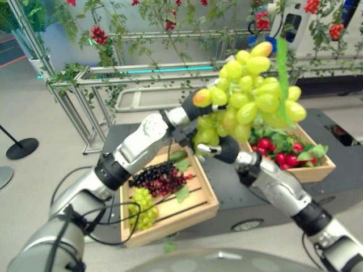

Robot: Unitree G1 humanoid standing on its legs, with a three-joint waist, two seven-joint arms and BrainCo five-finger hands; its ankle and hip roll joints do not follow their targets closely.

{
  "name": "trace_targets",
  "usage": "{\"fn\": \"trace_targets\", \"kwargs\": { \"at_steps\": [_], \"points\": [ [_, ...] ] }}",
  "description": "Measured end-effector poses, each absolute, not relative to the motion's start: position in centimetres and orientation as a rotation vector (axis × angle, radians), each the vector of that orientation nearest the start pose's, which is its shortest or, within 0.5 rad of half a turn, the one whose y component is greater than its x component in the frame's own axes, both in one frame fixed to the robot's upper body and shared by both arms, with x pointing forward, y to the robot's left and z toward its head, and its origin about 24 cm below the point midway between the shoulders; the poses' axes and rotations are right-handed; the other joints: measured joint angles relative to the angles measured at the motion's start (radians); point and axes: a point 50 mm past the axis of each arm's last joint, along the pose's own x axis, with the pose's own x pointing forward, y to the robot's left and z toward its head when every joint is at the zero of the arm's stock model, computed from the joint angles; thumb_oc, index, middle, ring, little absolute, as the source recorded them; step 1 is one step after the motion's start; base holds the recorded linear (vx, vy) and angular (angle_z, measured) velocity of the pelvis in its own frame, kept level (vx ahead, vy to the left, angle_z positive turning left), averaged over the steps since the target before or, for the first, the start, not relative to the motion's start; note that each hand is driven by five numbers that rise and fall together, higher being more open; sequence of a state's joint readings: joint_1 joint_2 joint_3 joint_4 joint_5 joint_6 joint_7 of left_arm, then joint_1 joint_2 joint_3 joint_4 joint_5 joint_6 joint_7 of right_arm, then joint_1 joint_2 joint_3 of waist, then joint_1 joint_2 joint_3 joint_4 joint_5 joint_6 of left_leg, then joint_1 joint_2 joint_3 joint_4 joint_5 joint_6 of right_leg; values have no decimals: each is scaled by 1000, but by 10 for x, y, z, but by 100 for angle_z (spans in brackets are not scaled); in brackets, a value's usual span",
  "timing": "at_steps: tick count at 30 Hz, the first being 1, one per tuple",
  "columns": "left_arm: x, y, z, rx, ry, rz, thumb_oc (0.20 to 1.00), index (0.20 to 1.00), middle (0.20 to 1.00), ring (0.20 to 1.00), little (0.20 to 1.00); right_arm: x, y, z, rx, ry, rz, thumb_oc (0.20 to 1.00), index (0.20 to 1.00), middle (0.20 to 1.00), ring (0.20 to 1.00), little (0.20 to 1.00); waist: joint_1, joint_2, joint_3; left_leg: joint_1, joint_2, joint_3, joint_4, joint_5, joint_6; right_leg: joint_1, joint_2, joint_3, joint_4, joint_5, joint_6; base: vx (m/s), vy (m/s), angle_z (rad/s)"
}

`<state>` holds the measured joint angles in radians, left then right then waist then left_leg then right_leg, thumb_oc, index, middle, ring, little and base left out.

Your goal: Pick up the fruits from the basket on one side to the basket on the other side

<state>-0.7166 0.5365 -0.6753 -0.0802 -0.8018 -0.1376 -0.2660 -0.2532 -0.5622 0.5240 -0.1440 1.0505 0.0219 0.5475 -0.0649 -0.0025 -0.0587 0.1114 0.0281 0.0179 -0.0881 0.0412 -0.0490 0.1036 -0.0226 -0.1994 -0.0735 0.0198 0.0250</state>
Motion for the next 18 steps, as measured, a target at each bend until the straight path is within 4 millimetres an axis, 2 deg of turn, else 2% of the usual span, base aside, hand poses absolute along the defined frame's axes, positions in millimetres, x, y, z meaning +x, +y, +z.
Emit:
{"fn": "trace_targets", "kwargs": {
  "at_steps": [9, 10, 11, 18],
  "points": [
    [285, 47, 191, -42, -411, -1077, 200, 200, 200, 200, 200, 243, -96, 101, 466, -18, 1129, 200, 200, 200, 200, 200, 0, 0, -1, 0, 0, 0, 0, 0, 0, 0, 0, 0, 0, 0, 0, 0, 0, 0],
    [285, 47, 190, -45, -408, -1075, 937, 937, 937, 937, 937, 242, -96, 100, 468, -14, 1126, 200, 200, 200, 200, 200, 0, -1, -1, -1, 0, 0, 0, 0, 0, -1, 0, 0, 0, 0, 0, 0, 0, 0],
    [285, 48, 189, -48, -405, -1072, 1000, 1000, 1000, 1000, 1000, 241, -97, 98, 473, -7, 1121, 200, 200, 200, 200, 200, 0, -1, -2, -1, 0, 0, 0, 0, 0, -1, 0, 0, 0, 0, 0, 0, 0, 0],
    [286, 57, 181, -67, -382, -1037, 1000, 1000, 1000, 1000, 1000, 237, -101, 90, 485, 19, 1098, 200, 200, 200, 200, 200, 0, -3, -3, -1, 1, -1, 0, 0, 0, -1, 0, 0, 0, 0, 0, 0, 0, 0]
  ]
}}
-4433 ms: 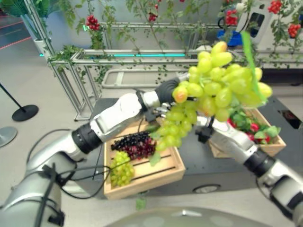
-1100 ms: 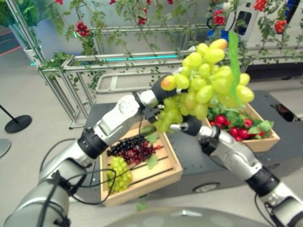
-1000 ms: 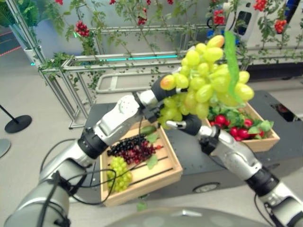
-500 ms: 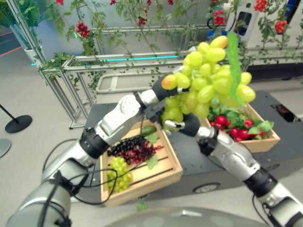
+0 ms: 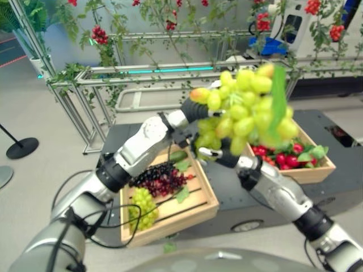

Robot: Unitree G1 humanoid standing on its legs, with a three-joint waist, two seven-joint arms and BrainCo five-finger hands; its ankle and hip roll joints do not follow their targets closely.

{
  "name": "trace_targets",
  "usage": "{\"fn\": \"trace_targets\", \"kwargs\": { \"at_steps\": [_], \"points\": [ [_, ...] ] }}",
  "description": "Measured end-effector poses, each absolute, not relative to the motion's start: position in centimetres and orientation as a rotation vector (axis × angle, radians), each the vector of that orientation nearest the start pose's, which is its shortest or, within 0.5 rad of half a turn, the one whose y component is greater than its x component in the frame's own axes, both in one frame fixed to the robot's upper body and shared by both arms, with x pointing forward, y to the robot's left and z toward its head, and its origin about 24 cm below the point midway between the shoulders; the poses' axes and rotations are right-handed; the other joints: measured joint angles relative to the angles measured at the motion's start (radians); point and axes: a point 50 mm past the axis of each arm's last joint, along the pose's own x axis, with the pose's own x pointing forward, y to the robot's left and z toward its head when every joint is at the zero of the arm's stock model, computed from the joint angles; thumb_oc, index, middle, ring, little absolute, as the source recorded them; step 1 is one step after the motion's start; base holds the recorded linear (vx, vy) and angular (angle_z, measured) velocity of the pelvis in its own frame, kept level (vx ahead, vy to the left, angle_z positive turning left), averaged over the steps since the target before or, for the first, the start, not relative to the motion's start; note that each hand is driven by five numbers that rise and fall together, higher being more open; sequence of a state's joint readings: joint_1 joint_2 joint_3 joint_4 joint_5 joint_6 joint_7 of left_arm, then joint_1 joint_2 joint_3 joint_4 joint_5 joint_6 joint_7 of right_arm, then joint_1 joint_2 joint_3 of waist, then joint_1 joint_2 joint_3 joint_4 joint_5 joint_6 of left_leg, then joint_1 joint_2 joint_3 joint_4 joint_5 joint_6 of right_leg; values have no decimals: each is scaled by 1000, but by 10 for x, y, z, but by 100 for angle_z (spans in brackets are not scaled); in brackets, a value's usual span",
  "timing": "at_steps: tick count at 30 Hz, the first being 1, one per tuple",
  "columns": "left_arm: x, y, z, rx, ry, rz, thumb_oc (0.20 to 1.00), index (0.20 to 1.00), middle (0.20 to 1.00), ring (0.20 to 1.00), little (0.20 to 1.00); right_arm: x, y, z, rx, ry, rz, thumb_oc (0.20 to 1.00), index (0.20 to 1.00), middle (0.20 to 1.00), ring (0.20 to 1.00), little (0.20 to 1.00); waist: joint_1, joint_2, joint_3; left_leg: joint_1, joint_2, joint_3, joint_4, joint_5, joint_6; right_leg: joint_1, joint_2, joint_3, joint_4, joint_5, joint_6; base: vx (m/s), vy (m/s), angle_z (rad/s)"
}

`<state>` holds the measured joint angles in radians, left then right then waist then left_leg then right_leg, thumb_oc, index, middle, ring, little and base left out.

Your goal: Pick up the fruits from the basket on one side to the basket on the other side

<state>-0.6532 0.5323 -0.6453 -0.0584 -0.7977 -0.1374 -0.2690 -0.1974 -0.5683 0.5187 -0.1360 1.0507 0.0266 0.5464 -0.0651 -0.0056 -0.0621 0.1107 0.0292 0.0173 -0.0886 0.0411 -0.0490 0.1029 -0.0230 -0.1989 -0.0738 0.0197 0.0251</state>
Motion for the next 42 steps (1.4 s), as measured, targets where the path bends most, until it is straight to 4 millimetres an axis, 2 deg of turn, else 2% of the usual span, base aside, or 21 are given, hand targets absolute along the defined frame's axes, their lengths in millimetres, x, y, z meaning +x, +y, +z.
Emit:
{"fn": "trace_targets", "kwargs": {
  "at_steps": [8, 32, 37, 42],
  "points": [
    [290, 70, 183, -61, -392, -985, 1000, 1000, 1000, 1000, 1000, 239, -113, 83, 489, 36, 1033, 200, 200, 200, 200, 200, 0, -6, -4, 0, 1, -3, 0, 0, 0, 0, 0, 0, -1, 0, 0, 0, 0, 0],
    [291, 76, 178, -19, -389, -959, 1000, 1000, 1000, 1000, 1000, 239, -118, 82, 495, 32, 1011, 200, 200, 200, 200, 200, 0, -6, -2, 0, 1, -5, 0, 0, 0, 2, 0, -1, -3, 0, 0, 0, 0, 0],
    [292, 87, 176, -35, -391, -907, 1000, 1000, 1000, 1000, 1000, 243, -135, 85, 492, 2, 927, 200, 200, 200, 200, 200, -2, -7, -2, 0, 1, -2, 0, -1, -1, 0, 0, 1, -4, 0, 0, 0, 0, 0],
    [294, 114, 168, -38, -377, -796, 1000, 1000, 1000, 1000, 1000, 240, -160, 82, 458, 8, 834, 200, 200, 200, 200, 200, -5, -12, 2, 3, 1, 10, -1, -4, -1, -7, 1, 17, -3, 1, 1, -14, 14, -9]
  ]
}}
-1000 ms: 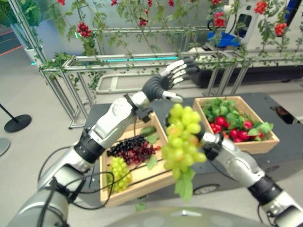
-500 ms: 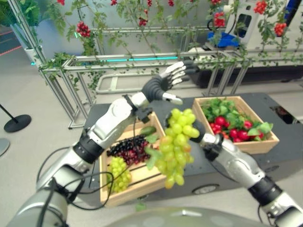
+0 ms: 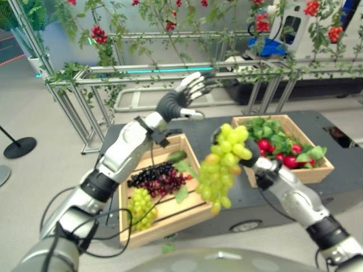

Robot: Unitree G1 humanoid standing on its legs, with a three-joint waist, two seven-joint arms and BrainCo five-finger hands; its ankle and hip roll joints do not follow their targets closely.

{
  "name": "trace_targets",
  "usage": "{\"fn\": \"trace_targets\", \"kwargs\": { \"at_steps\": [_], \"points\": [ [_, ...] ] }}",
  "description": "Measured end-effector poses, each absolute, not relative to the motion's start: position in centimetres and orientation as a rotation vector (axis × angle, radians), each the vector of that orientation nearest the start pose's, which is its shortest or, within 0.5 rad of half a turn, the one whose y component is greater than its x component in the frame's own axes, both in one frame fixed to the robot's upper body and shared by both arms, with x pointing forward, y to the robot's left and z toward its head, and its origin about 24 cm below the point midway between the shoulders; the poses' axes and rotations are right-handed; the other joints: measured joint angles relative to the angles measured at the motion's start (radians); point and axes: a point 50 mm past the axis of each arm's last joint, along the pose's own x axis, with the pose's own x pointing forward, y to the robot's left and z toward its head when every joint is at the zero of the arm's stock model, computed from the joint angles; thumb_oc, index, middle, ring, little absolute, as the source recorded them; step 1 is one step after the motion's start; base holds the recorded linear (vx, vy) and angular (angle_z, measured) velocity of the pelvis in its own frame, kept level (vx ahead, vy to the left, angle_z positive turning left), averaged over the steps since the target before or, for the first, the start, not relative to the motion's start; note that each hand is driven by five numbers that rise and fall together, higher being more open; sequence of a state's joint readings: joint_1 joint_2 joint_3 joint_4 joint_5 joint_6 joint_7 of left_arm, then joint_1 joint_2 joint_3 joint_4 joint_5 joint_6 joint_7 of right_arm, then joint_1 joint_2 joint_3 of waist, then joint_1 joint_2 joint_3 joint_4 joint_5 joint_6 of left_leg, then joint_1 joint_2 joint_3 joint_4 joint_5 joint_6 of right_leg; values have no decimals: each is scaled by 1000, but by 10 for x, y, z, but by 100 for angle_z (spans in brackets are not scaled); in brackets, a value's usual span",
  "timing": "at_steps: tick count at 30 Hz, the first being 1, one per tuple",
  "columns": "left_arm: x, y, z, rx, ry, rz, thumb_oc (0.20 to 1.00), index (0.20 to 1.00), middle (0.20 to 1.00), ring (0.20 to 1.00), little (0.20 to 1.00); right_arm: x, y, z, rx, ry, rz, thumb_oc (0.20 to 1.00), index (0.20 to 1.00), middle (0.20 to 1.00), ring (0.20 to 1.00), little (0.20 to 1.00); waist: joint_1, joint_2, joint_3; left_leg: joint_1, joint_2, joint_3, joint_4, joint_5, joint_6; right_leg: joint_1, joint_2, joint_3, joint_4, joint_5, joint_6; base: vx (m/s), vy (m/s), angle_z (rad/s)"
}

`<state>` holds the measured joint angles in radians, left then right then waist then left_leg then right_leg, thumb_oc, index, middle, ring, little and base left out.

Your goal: Pick up the fruits from the basket on one side to the basket on the other side

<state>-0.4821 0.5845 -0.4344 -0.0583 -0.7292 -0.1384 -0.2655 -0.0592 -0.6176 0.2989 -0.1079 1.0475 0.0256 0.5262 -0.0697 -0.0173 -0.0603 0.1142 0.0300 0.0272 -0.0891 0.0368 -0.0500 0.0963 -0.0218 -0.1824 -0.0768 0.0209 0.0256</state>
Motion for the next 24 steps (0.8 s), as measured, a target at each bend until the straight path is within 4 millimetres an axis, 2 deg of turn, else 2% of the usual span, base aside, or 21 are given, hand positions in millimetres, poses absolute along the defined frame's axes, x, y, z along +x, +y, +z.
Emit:
{"fn": "trace_targets", "kwargs": {
  "at_steps": [6, 9, 12, 17, 20, 23, 24],
  "points": [
    [289, 156, 155, -17, -333, -664, 1000, 1000, 1000, 1000, 1000, 243, -197, 95, 341, -29, 727, 200, 200, 200, 200, 200, -11, -8, 15, 25, 1, 69, 0, -18, 6, -14, 6, 76, 12, 11, 2, -49, 42, -35],
    [287, 178, 152, 28, -307, -605, 1000, 1000, 1000, 1000, 1000, 241, -216, 97, 295, -33, 659, 200, 200, 200, 200, 200, -30, -26, 34, 33, -3, 111, 1, -25, 12, -40, 6, 120, 37, 14, 5, -75, 62, -49],
    [288, 189, 149, 43, -283, -572, 1000, 1000, 1000, 1000, 1000, 236, -229, 96, 282, -35, 599, 200, 200, 200, 200, 200, -60, -36, 47, 34, -13, 140, 1, -29, 20, -65, 2, 157, 52, 20, 15, -61, 77, -44],
    [288, 202, 146, 42, -273, -516, 1000, 1000, 1000, 1000, 1000, 227, -256, 91, 243, -31, 467, 200, 200, 200, 200, 200, -89, -21, 81, 53, -30, 203, 1, -42, 37, -92, -6, 218, 79, 28, 32, -74, 79, -45],
    [288, 212, 152, 35, -314, -462, 1000, 1000, 1000, 1000, 1000, 222, -263, 89, 229, -28, 422, 200, 200, 200, 200, 200, -119, -15, 97, 53, -40, 251, 2, -45, 44, -124, -4, 261, 92, 44, 40, -93, 37, -52],
    [284, 231, 158, 29, -364, -361, 1000, 1000, 1000, 1000, 1000, 221, -266, 90, 218, -29, 406, 200, 200, 200, 200, 200, -105, -11, 120, 68, -35, 307, 1, -56, 48, -166, -5, 237, 130, 52, 45, -182, -18, -104],
    [282, 237, 162, 28, -393, -318, 1000, 1000, 1000, 1000, 1000, 224, -264, 91, 218, -44, 409, 200, 200, 200, 200, 200, -88, -5, 136, 65, -17, 422, 6, -56, 50, -209, -53, 7, 117, 17, 49, -88, -8, -104]
  ]
}}
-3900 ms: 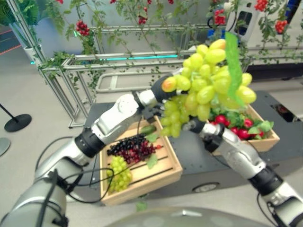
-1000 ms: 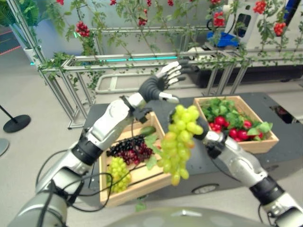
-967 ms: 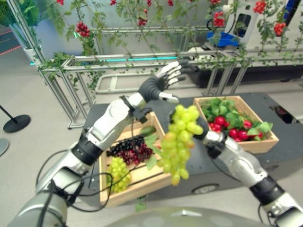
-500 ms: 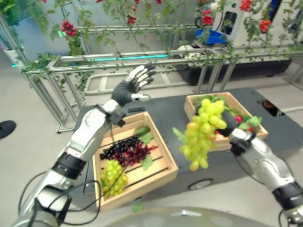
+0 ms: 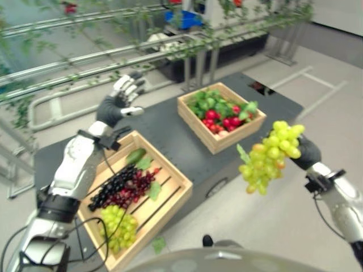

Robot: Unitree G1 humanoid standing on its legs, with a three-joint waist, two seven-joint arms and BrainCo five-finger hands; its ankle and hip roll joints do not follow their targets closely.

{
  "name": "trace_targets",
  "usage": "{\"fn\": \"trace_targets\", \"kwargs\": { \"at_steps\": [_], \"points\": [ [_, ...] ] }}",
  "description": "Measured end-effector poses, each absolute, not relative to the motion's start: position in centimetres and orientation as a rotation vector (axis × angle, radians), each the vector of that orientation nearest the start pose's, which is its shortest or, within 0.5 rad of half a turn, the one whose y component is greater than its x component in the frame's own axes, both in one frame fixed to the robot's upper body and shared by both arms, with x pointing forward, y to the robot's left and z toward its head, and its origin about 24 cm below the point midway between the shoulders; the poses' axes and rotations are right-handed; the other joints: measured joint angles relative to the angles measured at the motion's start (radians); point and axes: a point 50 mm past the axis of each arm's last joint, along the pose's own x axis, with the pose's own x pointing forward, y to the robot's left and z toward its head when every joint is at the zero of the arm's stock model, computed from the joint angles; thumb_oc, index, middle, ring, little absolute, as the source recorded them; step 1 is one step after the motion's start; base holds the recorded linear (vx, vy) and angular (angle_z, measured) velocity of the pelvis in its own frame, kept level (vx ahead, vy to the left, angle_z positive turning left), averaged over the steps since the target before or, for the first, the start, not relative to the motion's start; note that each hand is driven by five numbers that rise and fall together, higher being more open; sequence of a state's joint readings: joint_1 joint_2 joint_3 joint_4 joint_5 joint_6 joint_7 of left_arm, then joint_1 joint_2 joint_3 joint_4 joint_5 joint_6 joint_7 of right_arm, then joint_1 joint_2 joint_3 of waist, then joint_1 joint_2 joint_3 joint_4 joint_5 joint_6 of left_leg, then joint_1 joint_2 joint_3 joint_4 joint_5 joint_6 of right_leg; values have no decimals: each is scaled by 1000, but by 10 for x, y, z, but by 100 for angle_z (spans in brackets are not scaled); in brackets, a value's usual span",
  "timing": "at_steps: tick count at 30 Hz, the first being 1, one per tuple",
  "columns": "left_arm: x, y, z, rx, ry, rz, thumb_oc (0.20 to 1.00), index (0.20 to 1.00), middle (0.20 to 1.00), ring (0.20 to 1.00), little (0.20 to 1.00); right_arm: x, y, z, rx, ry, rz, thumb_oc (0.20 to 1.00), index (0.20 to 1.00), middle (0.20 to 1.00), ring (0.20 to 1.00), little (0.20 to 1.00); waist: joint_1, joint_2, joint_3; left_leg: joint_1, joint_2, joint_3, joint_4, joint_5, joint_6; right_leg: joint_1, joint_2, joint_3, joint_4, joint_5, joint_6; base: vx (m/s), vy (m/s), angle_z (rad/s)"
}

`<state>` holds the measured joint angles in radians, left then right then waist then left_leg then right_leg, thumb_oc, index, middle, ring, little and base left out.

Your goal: Pick up the fruits from the basket on one side to the basket on the other side

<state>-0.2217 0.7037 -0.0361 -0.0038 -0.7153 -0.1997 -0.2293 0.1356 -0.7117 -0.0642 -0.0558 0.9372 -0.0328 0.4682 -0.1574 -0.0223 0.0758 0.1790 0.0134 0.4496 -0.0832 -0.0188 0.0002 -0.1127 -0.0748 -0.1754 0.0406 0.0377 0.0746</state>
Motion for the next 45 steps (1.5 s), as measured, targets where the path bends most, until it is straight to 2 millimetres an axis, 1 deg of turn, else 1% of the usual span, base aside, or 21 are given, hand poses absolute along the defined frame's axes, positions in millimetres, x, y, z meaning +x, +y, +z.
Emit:
{"fn": "trace_targets", "kwargs": {
  "at_steps": [1, 2, 3, 4, 5, 6, 7, 11, 12, 13, 14, 16, 18, 20, 22, 25, 28, 29, 32, 36, 45],
  "points": [
    [279, 241, 164, 28, -406, -297, 1000, 1000, 1000, 1000, 1000, 227, -263, 94, 214, -56, 412, 200, 200, 200, 200, 200, 18, 16, 12, -10, 19, 52, 1, -2, -1, -10, -30, -153, 47, -1, -18, 15, -44, -163],
    [278, 244, 164, 4, -436, -244, 1000, 1000, 1000, 1000, 1000, 229, -263, 97, 200, -66, 417, 200, 200, 200, 200, 200, 36, 23, 24, -21, 44, 109, 35, -30, -13, -66, -97, -310, 236, -64, -18, 108, -103, -140],
    [275, 248, 162, -12, -449, -207, 1000, 1000, 1000, 1000, 1000, 230, -261, 98, 201, -71, 423, 200, 200, 200, 200, 200, 46, 22, 24, -18, 55, 139, 51, -40, -29, -71, -121, -368, 314, -103, -21, 98, -157, -174],
    [271, 257, 158, -20, -444, -148, 1000, 1000, 1000, 1000, 1000, 231, -259, 99, 199, -78, 434, 200, 200, 200, 200, 200, 68, -6, 6, -15, 46, 123, 73, -60, -46, -47, -132, -395, 350, -134, -16, 122, -180, -116],
    [270, 260, 161, -14, -454, -132, 1000, 1000, 1000, 1000, 1000, 230, -259, 99, 198, -80, 438, 200, 200, 200, 200, 200, 63, -37, -5, -19, 40, 102, 80, -70, -52, -28, -118, -360, 305, -188, -39, 149, -168, -89],
    [269, 262, 161, -20, -462, -119, 1000, 1000, 1000, 1000, 1000, 231, -259, 100, 196, -86, 435, 200, 200, 200, 200, 200, 63, -34, 1, -26, 49, 74, 90, -71, -60, -8, -92, -332, 275, -168, -78, 167, -145, -18],
    [269, 260, 159, -26, -467, -115, 1000, 1000, 1000, 1000, 1000, 230, -261, 100, 198, -89, 424, 200, 200, 200, 200, 200, 32, -30, -1, -24, 60, 39, 111, -75, -69, 7, -49, -286, 253, -170, -86, 181, -186, -24],
    [271, 255, 159, -26, -487, -115, 1000, 1000, 1000, 1000, 1000, 230, -263, 100, 188, -87, 421, 200, 200, 200, 200, 200, 6, -22, -8, -60, 114, 42, 242, -100, -93, 16, -6, -243, 230, -171, -127, 127, -212, -23],
    [272, 254, 159, -30, -490, -110, 1000, 1000, 1000, 1000, 1000, 230, -263, 99, 194, -90, 415, 200, 200, 200, 200, 200, 7, -30, -5, -94, 145, 33, 359, -112, -114, 26, 0, -216, 211, -174, -141, 19, -101, -66],
    [271, 254, 156, -50, -491, -85, 1000, 1000, 1000, 1000, 1000, 229, -265, 99, 183, -84, 412, 200, 200, 200, 200, 200, 41, -37, -3, -126, 171, -2, 501, -104, -115, 48, 21, -167, 182, -164, -156, 20, -97, -97],
    [270, 254, 153, -58, -483, -71, 1000, 1000, 1000, 1000, 1000, 229, -267, 99, 180, -85, 406, 200, 200, 200, 200, 200, 64, -40, -2, -150, 166, -47, 548, -114, -129, 63, 31, -132, 163, -155, -169, 76, 5, -109],
    [269, 255, 152, -64, -489, -44, 1000, 1000, 1000, 1000, 1000, 229, -269, 99, 176, -93, 384, 200, 200, 200, 200, 200, 78, -45, 1, -199, 93, -196, 514, -138, -152, 95, 38, -103, 117, -139, -177, 119, 78, -63],
    [268, 255, 154, -58, -510, -20, 1000, 1000, 1000, 1000, 1000, 229, -271, 98, 171, -88, 370, 200, 200, 200, 200, 200, 72, -51, 1, -231, 61, -238, 442, -118, -121, 105, 49, -76, 98, -140, -168, 131, 119, -50],
    [267, 257, 152, -49, -507, 2, 1000, 1000, 1000, 1000, 1000, 232, -271, 96, 167, -88, 362, 200, 200, 200, 200, 200, 104, -64, 1, -243, 22, -328, 320, -103, -97, 111, 77, 24, 79, -118, -181, 96, 100, -106],
    [264, 262, 151, -42, -504, 41, 1000, 1000, 1000, 1000, 1000, 242, -272, 97, 163, -106, 341, 200, 200, 200, 200, 200, 152, -74, -5, -230, -13, -535, 198, -75, -70, 129, 105, 114, 44, -84, -188, 83, 134, -148],
    [262, 267, 152, -13, -511, 74, 1000, 1000, 1000, 1000, 1000, 241, -277, 98, 151, -118, 317, 200, 200, 200, 200, 200, 141, -74, -4, -243, -8, -620, 176, -45, -64, 147, 126, 137, 33, -83, -181, 62, 114, -77],
    [260, 269, 150, -14, -507, 85, 1000, 1000, 1000, 1000, 1000, 239, -281, 97, 143, -119, 293, 200, 200, 200, 200, 200, 141, -40, -19, -207, 21, -603, 166, 8, -46, 167, 130, 105, 14, -86, -151, 112, 303, -66],
    [260, 269, 150, -12, -508, 86, 1000, 1000, 1000, 1000, 1000, 237, -284, 96, 144, -122, 275, 200, 200, 200, 200, 200, 139, -36, -18, -186, 15, -588, 131, 25, -74, 177, 118, 102, 14, -97, -123, 34, 190, -37],
    [259, 271, 150, -17, -512, 99, 1000, 1000, 1000, 1000, 1000, 236, -286, 97, 124, -128, 249, 200, 200, 200, 200, 200, 120, -27, -17, -135, -31, -556, 68, 56, -26, 179, 64, 118, 29, -107, -73, 14, 226, -18],
    [257, 277, 153, -22, -529, 135, 1000, 1000, 1000, 1000, 1000, 236, -284, 94, 120, -125, 244, 200, 200, 200, 200, 200, 119, -21, -17, -109, -71, -528, 28, 68, 7, 179, 21, 147, 26, -106, -33, -15, 177, -18],
    [253, 286, 156, -9, -546, 202, 1000, 1000, 1000, 1000, 1000, 234, -284, 88, 140, -135, 176, 200, 200, 200, 200, 200, 118, -13, -18, -85, -79, -439, -3, 67, 32, 139, 14, 201, 44, -97, -11, -56, 176, -24]
  ]
}}
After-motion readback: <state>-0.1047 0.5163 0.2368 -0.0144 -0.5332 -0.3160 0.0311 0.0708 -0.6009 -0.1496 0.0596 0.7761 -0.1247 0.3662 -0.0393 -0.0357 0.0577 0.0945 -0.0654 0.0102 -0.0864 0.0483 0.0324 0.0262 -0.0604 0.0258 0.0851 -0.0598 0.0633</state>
